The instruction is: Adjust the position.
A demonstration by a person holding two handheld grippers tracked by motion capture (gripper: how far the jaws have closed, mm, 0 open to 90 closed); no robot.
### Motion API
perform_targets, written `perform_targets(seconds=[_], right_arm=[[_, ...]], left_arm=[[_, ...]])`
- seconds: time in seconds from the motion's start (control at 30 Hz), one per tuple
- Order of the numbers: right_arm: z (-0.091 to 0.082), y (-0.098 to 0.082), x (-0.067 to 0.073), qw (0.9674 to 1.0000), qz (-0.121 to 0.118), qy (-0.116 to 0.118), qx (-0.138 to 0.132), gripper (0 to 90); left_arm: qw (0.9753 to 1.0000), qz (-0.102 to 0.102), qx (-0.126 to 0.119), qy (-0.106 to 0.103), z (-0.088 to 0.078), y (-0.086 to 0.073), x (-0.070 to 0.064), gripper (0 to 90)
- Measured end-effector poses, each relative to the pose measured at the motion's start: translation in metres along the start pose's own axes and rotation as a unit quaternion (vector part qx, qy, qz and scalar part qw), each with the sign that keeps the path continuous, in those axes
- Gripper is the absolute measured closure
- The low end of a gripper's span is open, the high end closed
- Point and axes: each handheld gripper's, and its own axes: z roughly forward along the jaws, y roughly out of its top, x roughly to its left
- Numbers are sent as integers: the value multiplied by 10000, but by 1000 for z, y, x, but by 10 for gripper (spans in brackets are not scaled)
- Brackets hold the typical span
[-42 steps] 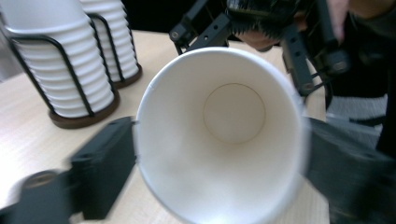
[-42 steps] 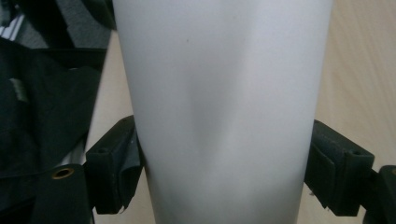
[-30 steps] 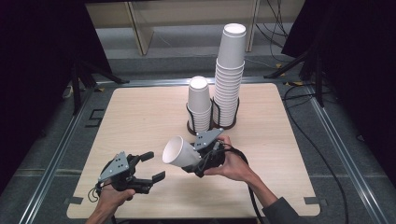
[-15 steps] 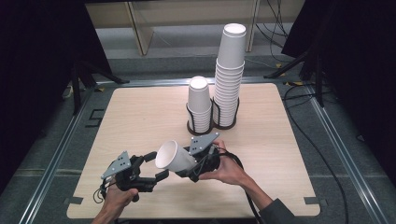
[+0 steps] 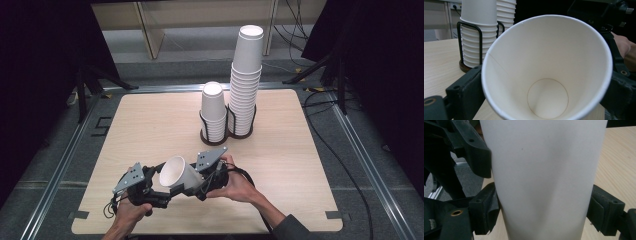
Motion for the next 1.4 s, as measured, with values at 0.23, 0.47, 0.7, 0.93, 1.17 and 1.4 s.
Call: perform_targets(seconds=[0.23, 0.47, 0.7, 0.93, 1.17, 1.4], right_arm=[[8, 0, 4, 9999, 27, 108, -30, 213], [11, -2, 3, 9996, 109, 208, -127, 197], [8, -7, -1, 9991, 391, 70, -111, 158], [-11, -19, -8, 9977, 592, -312, -92, 162], [-34, -36, -11, 9945, 693, -781, 86, 170], [-56, -51, -14, 9900, 913, -1072, 22, 179]], left_arm=[[9999, 37, -100, -48, -1, 1, 0, 38], [9999, 31, -101, -48, -4, 3, -1, 70], [9994, 176, -185, 222, -7, 7, 2, 82], [9956, 257, -37, 900, -15, 12, 13, 90], [9857, 475, 142, 1608, -16, 17, 33, 92], [9791, 528, 293, 1941, -5, 18, 56, 92]])
